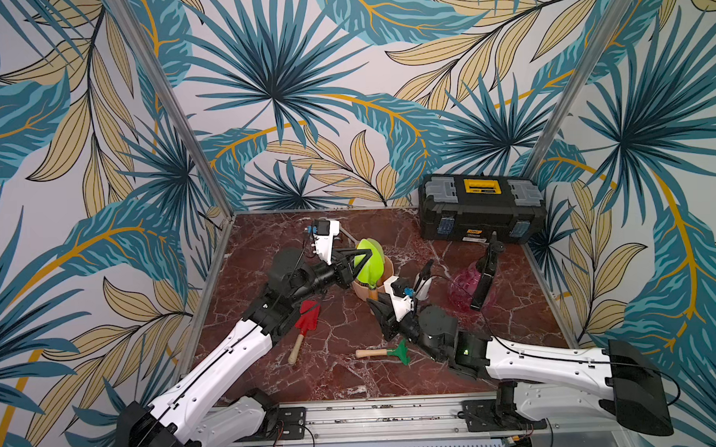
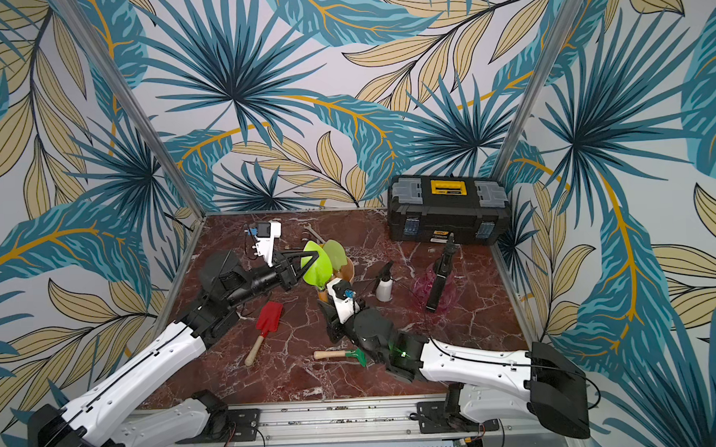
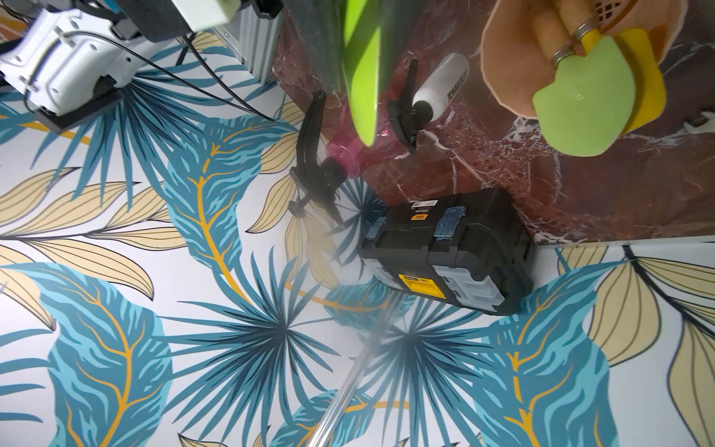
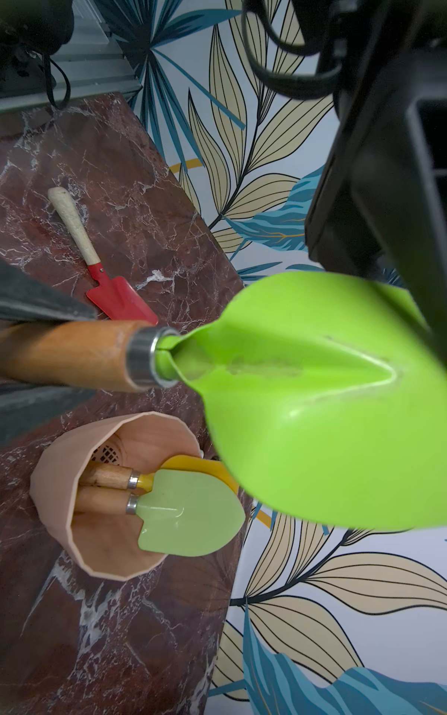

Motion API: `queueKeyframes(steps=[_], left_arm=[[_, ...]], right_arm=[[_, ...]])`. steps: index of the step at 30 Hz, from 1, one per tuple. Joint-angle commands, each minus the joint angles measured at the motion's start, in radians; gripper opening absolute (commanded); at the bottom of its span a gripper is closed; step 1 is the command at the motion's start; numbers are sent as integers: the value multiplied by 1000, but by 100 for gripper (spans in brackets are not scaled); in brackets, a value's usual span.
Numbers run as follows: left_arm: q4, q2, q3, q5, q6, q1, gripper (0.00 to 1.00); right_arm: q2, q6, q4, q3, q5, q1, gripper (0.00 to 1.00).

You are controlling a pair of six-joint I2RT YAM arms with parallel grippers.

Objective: Organize the gardening tools
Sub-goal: Pick up the gardening tool from the center of the board, then place the gardening tool in the container.

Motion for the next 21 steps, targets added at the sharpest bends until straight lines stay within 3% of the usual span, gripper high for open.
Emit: queueKeyframes(steps=[1, 4, 8, 10, 17, 21], left_arm=[[58, 20, 22, 40, -10, 16, 13], [92, 31, 19, 63, -20, 24, 1], [142, 32, 7, 59, 2, 28, 0], [165, 27, 2, 44, 24, 29, 0], [195, 50, 14, -47, 165, 31, 0], [239, 85, 10, -116, 193, 33, 0]], right_arm=[[6, -22, 49, -19, 34, 0, 13], [8, -22, 39, -17, 42, -1, 14], [0, -15, 7, -13, 56, -3, 21], [-10, -1, -31, -2, 62, -4, 28], [-62, 97, -287, 56, 82, -12, 73], [-109, 149, -395, 74, 105, -12, 78]])
